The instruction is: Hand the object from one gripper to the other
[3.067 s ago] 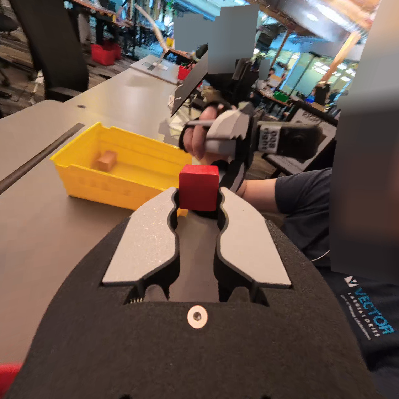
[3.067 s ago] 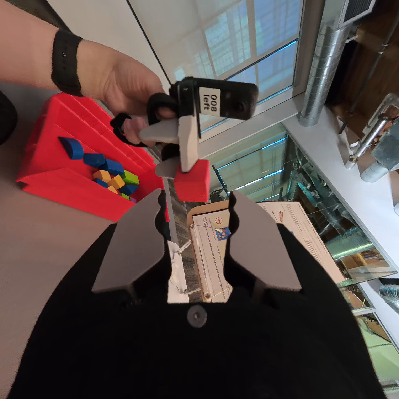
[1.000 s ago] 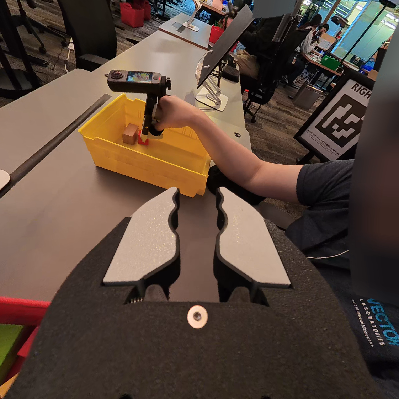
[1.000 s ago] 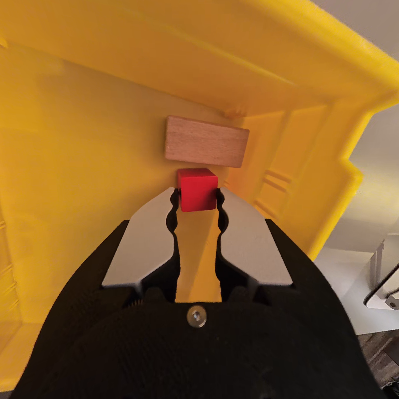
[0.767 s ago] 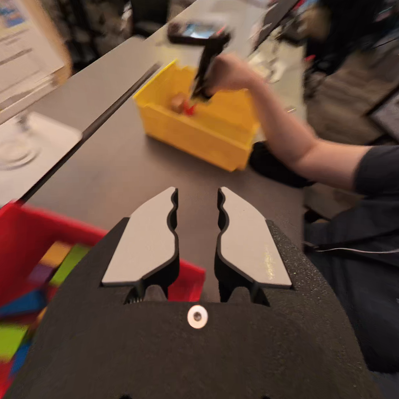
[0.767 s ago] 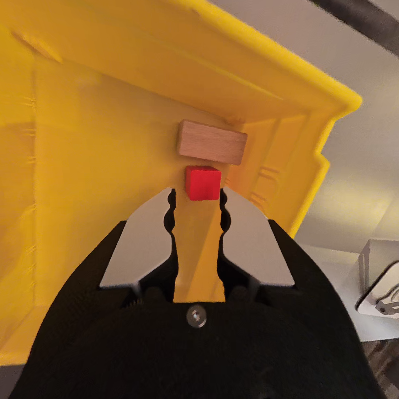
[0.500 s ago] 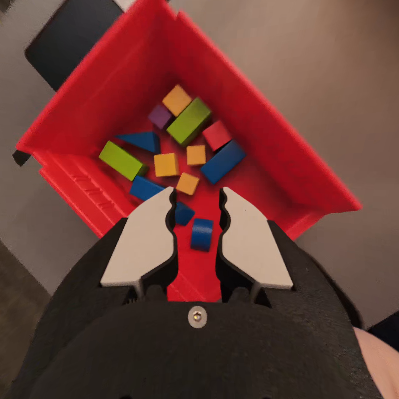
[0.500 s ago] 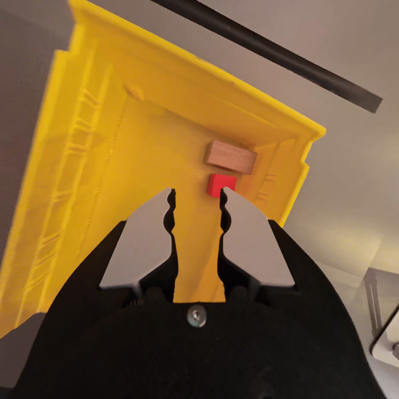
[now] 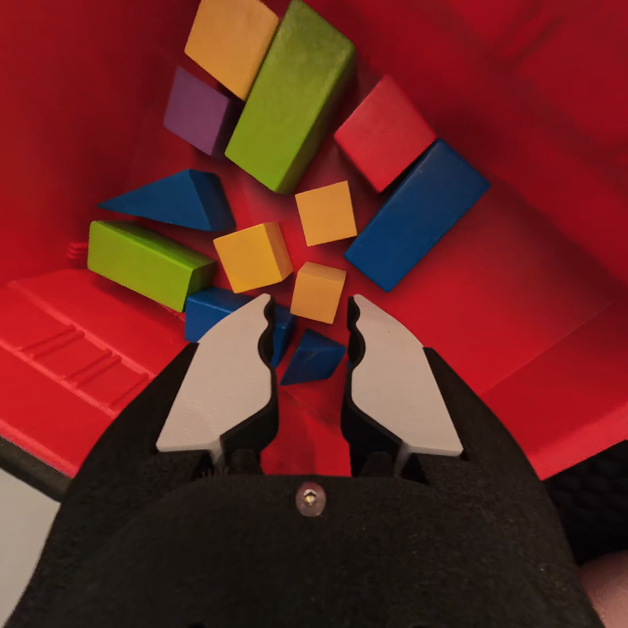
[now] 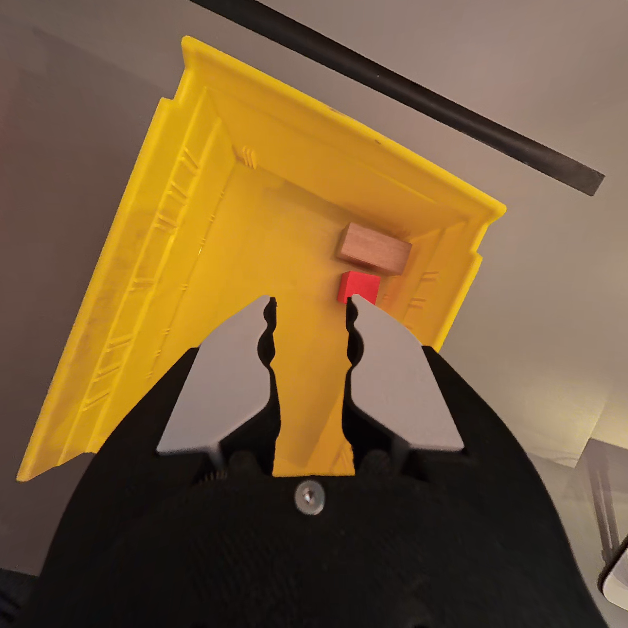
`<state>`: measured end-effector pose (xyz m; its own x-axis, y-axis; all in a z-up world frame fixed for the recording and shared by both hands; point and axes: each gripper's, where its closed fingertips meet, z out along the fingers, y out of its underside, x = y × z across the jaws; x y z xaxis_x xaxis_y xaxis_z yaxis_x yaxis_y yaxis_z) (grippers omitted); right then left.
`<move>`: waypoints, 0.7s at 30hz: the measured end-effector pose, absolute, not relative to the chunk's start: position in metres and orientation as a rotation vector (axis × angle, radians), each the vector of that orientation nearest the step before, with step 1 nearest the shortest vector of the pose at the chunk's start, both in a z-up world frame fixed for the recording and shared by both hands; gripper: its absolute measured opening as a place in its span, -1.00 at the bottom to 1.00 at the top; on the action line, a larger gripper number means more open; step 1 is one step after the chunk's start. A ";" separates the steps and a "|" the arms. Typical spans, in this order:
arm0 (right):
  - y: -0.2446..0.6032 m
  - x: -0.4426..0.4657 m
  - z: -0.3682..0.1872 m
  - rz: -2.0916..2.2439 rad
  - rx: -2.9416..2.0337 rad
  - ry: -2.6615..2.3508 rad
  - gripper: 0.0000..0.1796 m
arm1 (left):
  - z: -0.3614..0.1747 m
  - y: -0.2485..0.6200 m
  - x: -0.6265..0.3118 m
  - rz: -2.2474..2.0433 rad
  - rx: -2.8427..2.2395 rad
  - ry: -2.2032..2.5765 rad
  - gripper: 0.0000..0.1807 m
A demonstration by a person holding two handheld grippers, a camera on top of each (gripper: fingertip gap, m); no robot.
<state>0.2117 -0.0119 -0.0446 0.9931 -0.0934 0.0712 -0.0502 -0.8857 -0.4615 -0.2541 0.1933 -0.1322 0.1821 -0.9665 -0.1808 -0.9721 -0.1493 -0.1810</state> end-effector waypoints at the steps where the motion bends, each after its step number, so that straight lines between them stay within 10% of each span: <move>1: -0.012 0.212 -0.045 -0.127 -2.666 0.098 -0.55 | -0.135 0.193 -0.254 0.029 -2.208 1.869 -0.57; 12: -0.011 0.210 -0.048 -0.130 -2.679 0.069 -0.55 | -0.133 0.193 -0.249 -0.022 -2.232 1.840 -0.69; 21: 0.040 0.118 0.061 -0.172 -2.028 -0.446 -0.59 | 0.030 0.128 -0.181 -0.813 -1.695 1.579 -0.69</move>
